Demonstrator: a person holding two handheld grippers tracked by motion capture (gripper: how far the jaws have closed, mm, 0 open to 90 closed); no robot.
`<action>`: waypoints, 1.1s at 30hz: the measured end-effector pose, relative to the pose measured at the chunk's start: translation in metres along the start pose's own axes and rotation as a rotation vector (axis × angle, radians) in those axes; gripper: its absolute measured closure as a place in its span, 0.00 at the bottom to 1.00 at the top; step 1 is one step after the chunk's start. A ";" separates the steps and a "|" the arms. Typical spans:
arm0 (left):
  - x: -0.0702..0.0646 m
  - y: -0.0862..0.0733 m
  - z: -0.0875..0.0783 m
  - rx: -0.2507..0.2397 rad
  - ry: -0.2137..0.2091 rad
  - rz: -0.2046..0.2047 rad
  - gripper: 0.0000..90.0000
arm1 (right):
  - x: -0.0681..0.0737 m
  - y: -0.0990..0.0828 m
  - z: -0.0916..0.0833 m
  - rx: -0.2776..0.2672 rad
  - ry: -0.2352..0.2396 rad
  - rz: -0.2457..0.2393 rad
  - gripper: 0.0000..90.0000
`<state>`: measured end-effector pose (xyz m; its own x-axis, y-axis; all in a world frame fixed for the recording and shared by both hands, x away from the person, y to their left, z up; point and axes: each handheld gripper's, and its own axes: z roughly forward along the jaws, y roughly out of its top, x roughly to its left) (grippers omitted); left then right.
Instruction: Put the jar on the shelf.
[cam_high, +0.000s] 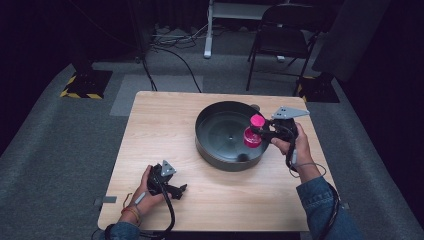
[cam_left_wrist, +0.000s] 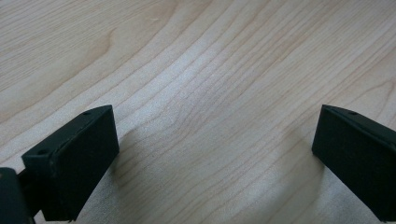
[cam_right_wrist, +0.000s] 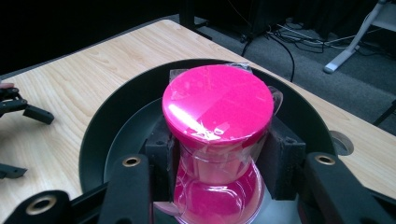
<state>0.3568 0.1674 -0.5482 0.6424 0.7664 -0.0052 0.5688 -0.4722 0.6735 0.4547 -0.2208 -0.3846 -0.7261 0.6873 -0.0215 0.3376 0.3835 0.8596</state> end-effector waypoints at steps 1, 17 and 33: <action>0.000 0.000 0.000 0.000 0.000 0.000 0.00 | -0.001 0.000 0.002 0.000 0.001 0.002 0.60; 0.000 0.000 0.000 0.000 0.000 0.000 0.00 | -0.009 -0.017 0.034 0.009 0.005 0.025 0.60; 0.000 0.000 0.000 0.001 0.000 0.001 0.00 | -0.010 -0.036 0.051 0.015 0.014 0.035 0.60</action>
<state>0.3568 0.1675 -0.5481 0.6430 0.7659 -0.0042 0.5686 -0.4737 0.6726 0.4805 -0.2098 -0.4414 -0.7220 0.6917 0.0156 0.3717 0.3687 0.8520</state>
